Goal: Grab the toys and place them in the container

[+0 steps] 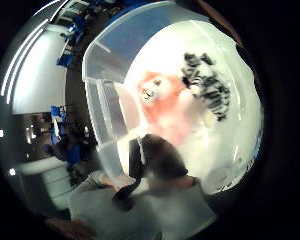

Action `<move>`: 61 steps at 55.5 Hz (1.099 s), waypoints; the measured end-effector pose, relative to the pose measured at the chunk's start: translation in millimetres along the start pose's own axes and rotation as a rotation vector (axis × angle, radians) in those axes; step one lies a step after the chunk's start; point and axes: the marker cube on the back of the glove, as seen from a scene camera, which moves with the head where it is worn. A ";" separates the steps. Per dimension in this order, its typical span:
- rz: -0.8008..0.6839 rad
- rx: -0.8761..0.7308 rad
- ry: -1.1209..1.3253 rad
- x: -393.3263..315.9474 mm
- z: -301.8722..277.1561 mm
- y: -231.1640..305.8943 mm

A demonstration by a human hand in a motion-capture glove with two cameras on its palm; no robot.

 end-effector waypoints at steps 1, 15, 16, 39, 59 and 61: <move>0.025 -0.003 -0.002 0.1 -2.0 4.2; 0.157 0.050 0.064 143.2 -41.3 103.6; 0.190 0.053 0.081 153.8 -41.3 110.5; 0.337 -0.003 -0.072 208.5 24.1 177.7; 0.321 -0.259 -0.050 174.3 183.9 205.0; 0.334 -0.217 -0.038 172.0 190.1 205.3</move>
